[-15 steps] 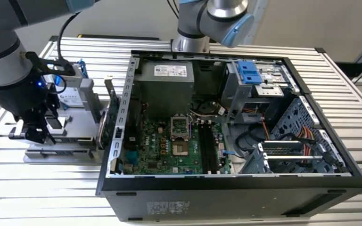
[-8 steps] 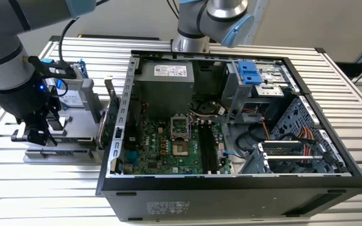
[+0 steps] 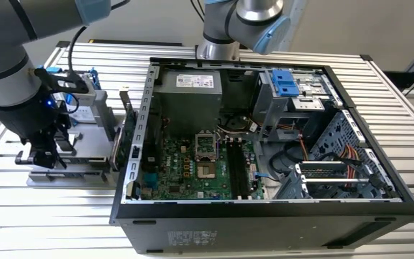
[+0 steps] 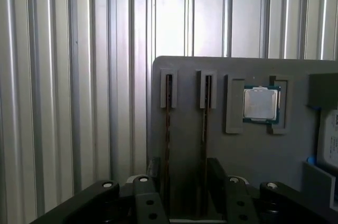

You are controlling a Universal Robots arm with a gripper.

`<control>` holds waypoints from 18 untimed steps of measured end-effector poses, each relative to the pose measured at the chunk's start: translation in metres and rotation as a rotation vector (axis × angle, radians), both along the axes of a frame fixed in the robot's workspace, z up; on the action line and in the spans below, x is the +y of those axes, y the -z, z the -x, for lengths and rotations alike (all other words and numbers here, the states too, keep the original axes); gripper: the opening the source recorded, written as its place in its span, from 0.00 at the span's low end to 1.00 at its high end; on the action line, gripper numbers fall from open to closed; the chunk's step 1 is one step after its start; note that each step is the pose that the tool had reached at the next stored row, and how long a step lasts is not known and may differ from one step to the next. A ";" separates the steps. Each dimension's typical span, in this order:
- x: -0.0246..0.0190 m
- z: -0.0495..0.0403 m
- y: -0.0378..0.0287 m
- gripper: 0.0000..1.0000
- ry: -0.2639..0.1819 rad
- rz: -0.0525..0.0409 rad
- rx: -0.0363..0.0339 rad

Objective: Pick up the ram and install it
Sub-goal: 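Pick up the ram and move it above insertion slot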

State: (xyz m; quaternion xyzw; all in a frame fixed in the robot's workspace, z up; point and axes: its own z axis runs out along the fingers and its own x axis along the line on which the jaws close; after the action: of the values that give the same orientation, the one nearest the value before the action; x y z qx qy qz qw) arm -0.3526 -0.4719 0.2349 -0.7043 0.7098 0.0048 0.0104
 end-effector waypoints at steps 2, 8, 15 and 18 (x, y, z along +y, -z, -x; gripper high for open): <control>0.0000 0.0000 0.0014 1.00 0.000 0.0000 0.0000; 0.0000 0.0000 0.0056 1.00 0.000 0.0001 0.0001; -0.0006 0.0002 0.0111 1.00 0.000 0.0001 0.0002; -0.0026 0.0001 0.0130 1.00 0.000 0.0000 0.0000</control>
State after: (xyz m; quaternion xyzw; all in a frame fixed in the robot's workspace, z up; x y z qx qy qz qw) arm -0.3527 -0.4745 0.2219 -0.7043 0.7098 0.0048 0.0104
